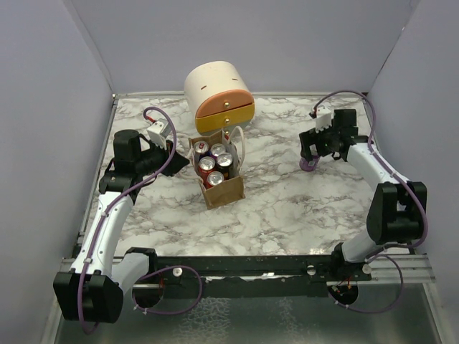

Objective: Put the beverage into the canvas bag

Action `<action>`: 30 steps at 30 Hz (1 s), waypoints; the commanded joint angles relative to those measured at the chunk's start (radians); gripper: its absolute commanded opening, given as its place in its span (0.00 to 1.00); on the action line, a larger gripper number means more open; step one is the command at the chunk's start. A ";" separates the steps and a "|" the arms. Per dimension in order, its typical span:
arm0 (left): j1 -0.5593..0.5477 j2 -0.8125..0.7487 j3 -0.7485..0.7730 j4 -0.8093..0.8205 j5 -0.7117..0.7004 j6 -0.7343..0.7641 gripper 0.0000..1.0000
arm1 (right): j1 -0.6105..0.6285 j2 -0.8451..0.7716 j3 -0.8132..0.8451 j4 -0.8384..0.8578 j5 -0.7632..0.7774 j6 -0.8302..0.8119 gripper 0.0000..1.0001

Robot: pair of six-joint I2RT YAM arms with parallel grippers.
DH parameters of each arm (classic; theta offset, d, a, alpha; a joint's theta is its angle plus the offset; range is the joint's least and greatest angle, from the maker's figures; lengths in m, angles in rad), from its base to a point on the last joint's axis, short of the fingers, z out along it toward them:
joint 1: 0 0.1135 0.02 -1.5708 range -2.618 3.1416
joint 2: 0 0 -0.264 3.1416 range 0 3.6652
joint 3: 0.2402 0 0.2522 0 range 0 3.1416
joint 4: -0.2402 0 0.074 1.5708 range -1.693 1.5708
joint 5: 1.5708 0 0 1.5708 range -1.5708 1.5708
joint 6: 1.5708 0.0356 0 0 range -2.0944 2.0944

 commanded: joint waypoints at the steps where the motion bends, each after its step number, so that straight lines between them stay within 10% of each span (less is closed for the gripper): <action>1: -0.004 -0.023 0.017 -0.006 0.013 0.009 0.00 | -0.018 0.022 0.026 -0.014 -0.048 0.008 0.98; 16: -0.004 -0.039 0.009 -0.002 0.011 0.014 0.00 | -0.039 0.062 0.017 -0.031 -0.106 -0.004 0.79; 30: -0.004 -0.042 0.011 -0.003 0.013 0.009 0.00 | -0.039 -0.106 0.062 -0.084 -0.216 -0.069 0.39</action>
